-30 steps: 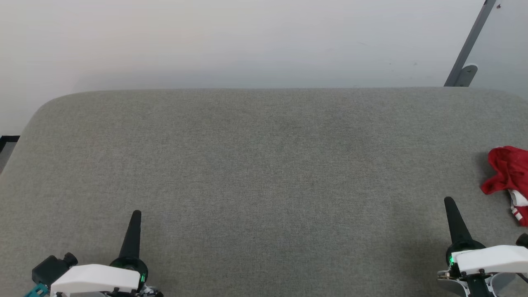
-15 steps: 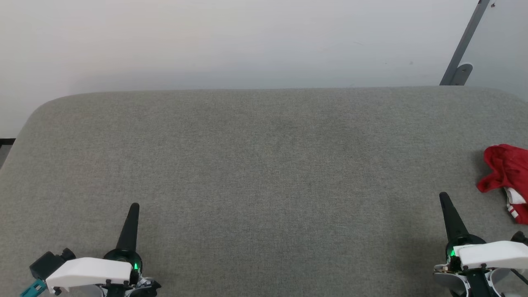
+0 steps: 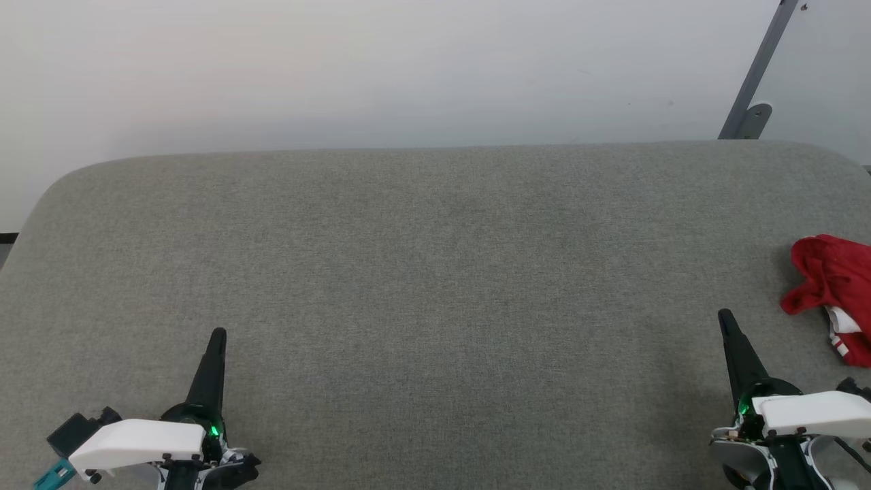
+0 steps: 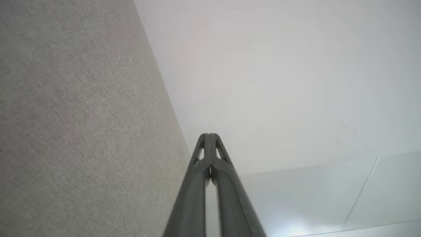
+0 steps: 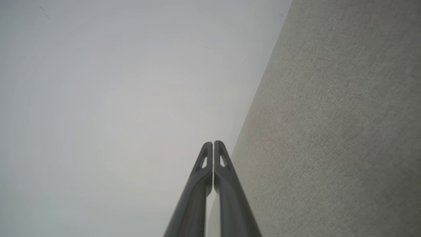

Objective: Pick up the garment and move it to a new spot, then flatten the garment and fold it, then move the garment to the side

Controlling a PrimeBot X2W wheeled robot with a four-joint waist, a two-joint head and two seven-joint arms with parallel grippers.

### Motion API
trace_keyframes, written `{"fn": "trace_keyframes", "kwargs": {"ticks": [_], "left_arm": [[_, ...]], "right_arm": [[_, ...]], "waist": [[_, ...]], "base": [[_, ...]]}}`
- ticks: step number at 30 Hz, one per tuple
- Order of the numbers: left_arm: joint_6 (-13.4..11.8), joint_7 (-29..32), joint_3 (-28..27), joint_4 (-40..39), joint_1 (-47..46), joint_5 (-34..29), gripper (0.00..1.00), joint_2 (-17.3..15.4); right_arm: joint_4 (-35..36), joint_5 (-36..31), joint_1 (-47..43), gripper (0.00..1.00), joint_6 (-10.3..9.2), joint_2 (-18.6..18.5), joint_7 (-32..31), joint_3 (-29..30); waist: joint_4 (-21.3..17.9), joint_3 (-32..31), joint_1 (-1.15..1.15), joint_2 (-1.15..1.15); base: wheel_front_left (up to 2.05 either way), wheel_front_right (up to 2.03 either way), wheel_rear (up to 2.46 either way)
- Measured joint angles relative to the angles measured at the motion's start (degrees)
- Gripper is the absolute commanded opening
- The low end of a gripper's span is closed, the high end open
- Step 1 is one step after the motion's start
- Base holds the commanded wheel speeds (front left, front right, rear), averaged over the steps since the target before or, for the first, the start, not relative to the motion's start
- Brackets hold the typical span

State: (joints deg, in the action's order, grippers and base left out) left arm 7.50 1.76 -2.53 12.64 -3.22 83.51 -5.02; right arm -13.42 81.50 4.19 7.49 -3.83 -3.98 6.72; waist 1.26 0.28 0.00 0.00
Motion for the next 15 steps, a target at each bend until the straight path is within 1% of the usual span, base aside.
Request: {"fn": "trace_keyframes", "kwargs": {"ticks": [15], "left_arm": [[0.0, 1.86, -1.22, 0.81, -1.36, 6.26, 0.0, 0.52]], "right_arm": [[-0.31, 6.41, 1.11, 0.0, 0.0, 0.46, -1.55, -0.09]], "waist": [[-0.72, -0.06, 0.0, 0.0]], "base": [[0.0, 0.0, 0.0]]}}
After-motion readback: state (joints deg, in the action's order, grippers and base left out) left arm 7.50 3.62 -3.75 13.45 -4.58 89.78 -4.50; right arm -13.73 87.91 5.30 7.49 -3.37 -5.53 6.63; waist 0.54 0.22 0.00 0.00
